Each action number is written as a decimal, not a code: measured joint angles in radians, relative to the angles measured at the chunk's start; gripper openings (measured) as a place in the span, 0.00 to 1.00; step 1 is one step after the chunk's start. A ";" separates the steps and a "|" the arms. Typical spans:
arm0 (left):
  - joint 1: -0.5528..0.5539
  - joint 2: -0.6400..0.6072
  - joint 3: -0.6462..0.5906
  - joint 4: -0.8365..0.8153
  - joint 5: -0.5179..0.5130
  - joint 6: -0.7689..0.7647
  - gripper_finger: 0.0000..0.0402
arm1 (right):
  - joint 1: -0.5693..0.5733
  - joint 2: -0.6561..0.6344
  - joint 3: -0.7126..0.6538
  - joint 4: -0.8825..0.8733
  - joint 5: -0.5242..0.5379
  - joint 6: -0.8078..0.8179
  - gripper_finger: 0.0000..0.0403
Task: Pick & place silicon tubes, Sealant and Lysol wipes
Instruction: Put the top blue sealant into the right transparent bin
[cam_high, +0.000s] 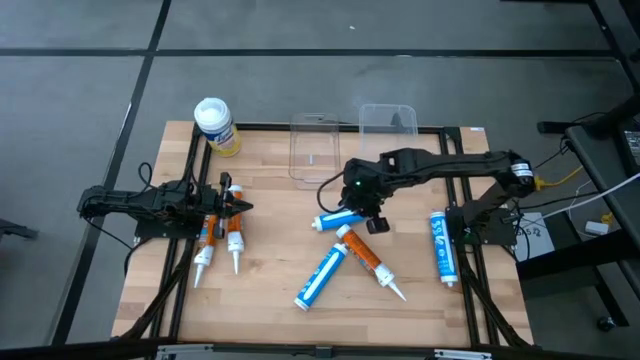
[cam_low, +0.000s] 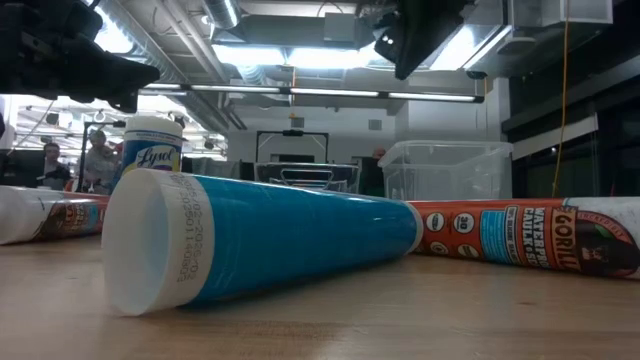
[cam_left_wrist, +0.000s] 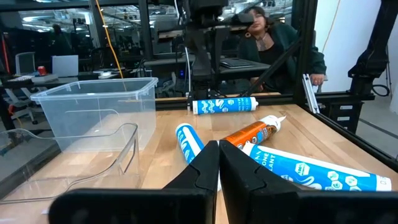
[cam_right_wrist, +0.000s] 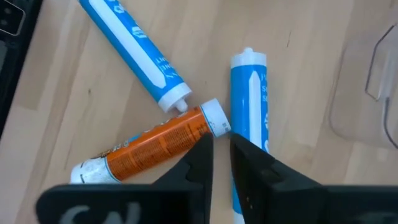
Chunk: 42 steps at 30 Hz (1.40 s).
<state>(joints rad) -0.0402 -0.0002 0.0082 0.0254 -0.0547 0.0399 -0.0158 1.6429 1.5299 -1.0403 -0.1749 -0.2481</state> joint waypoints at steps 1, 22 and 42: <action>0.000 0.000 0.000 0.000 0.000 0.000 0.02 | 0.000 0.007 0.000 0.000 0.000 0.000 0.17; 0.000 0.000 0.000 0.000 0.000 0.000 0.02 | -0.002 0.051 -0.113 0.036 0.095 -0.022 0.64; 0.000 0.000 0.000 0.000 0.000 0.000 0.02 | -0.021 0.105 -0.163 0.130 0.095 -0.079 0.73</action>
<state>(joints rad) -0.0402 -0.0002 0.0082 0.0254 -0.0548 0.0399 -0.0368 1.7481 1.3670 -0.9101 -0.0799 -0.3270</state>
